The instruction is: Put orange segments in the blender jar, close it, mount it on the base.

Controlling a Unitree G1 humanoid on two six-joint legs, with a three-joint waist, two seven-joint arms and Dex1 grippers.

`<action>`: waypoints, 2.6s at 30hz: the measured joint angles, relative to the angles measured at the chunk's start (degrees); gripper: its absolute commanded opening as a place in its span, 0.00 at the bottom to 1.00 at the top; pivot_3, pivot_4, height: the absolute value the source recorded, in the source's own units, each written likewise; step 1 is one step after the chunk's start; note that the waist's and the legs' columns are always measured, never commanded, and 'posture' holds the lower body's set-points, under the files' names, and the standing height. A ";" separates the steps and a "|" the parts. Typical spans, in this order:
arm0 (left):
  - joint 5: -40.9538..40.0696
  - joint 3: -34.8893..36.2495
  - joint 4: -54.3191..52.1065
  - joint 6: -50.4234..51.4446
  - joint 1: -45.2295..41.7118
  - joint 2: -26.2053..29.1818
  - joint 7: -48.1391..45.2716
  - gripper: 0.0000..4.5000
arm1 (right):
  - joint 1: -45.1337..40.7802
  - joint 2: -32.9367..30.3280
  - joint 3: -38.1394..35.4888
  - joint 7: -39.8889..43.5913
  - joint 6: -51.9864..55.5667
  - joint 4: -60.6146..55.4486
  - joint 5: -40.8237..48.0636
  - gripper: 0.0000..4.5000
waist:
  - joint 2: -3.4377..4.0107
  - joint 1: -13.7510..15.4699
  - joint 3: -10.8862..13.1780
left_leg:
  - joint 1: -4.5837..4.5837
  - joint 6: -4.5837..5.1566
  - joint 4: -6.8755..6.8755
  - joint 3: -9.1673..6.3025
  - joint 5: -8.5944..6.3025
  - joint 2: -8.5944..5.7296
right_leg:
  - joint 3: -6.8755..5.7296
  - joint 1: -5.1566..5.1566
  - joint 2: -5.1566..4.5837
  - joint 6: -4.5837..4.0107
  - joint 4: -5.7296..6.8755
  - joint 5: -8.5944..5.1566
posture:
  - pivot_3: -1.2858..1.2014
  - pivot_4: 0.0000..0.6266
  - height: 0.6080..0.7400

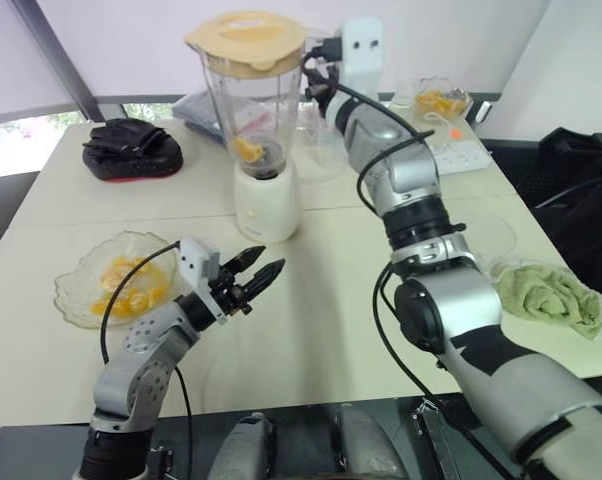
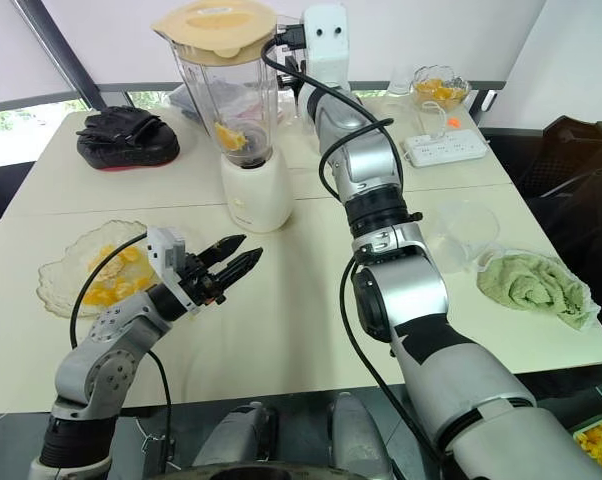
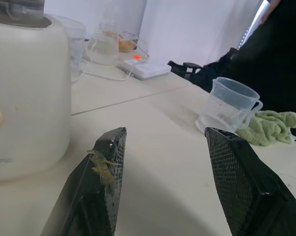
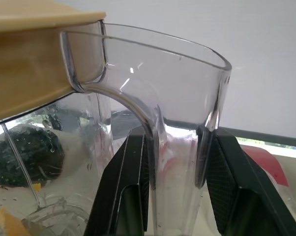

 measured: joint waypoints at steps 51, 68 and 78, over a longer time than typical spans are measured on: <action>2.50 -1.97 3.83 -2.26 -1.56 -0.23 -2.11 0.60 | 7.71 2.12 2.77 -5.42 10.48 -14.62 -1.25 0.48 | 0.02 -0.07 0.01 | 0.02 0.00 -0.01 -0.03 0.00 -0.02 | -0.02 0.03 -0.02 0.00 0.00 0.00 | 0.52 0.24 1.00; 2.47 -3.29 3.82 -1.90 -3.08 -0.64 -0.98 0.60 | 9.32 2.18 2.97 -4.86 13.61 -15.60 -2.20 0.65 | 0.03 -0.11 0.01 | 0.02 0.00 -0.04 -0.02 0.00 -0.02 | 0.00 0.00 -0.01 0.00 0.00 0.00 | 0.52 0.24 1.00; 2.31 -3.64 3.64 0.20 -4.30 -0.62 0.23 0.60 | 10.97 2.47 1.60 -5.17 20.64 -23.40 -0.90 0.65 | 0.03 -0.10 0.02 | 0.02 0.00 -0.06 -0.02 0.00 -0.02 | 0.00 -0.02 -0.01 0.00 0.00 0.00 | 0.52 0.24 1.00</action>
